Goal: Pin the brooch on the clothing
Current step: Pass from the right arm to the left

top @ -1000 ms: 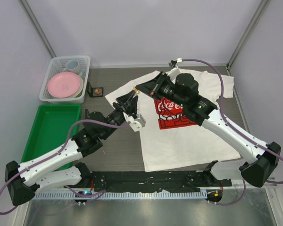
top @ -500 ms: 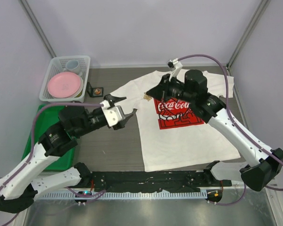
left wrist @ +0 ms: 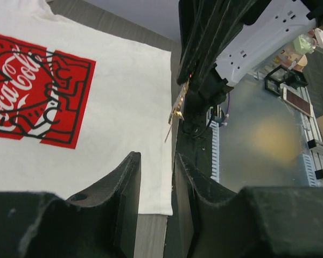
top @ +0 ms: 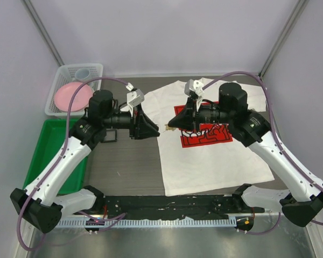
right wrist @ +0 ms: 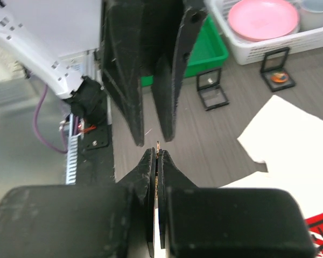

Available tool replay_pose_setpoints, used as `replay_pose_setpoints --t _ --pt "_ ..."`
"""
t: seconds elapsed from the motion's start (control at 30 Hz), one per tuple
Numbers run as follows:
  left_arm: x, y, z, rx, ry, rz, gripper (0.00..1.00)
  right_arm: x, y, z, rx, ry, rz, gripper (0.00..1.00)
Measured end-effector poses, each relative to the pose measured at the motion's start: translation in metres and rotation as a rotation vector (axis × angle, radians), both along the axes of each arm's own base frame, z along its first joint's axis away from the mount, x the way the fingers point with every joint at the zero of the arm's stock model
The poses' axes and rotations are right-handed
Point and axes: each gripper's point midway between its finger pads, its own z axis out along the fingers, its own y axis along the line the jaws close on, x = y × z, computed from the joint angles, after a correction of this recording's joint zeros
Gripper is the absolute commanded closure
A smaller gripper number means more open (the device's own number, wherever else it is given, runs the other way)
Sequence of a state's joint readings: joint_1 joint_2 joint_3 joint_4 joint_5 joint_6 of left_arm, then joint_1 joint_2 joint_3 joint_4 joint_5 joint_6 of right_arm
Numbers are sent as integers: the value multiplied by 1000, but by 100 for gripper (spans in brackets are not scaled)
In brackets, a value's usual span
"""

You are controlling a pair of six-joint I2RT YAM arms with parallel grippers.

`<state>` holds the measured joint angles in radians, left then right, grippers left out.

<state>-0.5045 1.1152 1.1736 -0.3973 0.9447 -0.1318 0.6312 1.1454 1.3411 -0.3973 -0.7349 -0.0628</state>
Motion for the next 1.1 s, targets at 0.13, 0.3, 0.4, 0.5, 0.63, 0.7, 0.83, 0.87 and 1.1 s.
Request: replay_pose_setpoints --t 0.13,0.3,0.4,0.5,0.63,0.7,0.83,0.87,1.1 --pt "-8 -2 13 -48 -24 -48 61 -16 6 -5 -31 6 81 99" --pt "-19 -1 23 -75 -65 -93 61 -27 13 -16 -78 22 141 99" --pt "-22 -2 23 -75 -78 -107 64 -30 15 -22 -97 37 159 99" --pt "-25 -5 23 -74 -87 -123 68 -34 17 -24 -107 42 172 99" --pt "-30 -9 21 -69 -91 -145 72 -36 18 -21 -107 34 181 99" --pt "-31 -11 18 -62 -92 -150 74 -37 19 -19 -106 30 183 99" --pt "-30 -13 13 -45 -91 -146 85 -39 20 -17 -108 27 191 99" --pt "-31 -13 12 -43 -90 -147 88 -39 19 -18 -112 27 190 99" --pt "-33 -16 9 -31 -75 -144 100 -38 20 -22 -129 43 179 74"
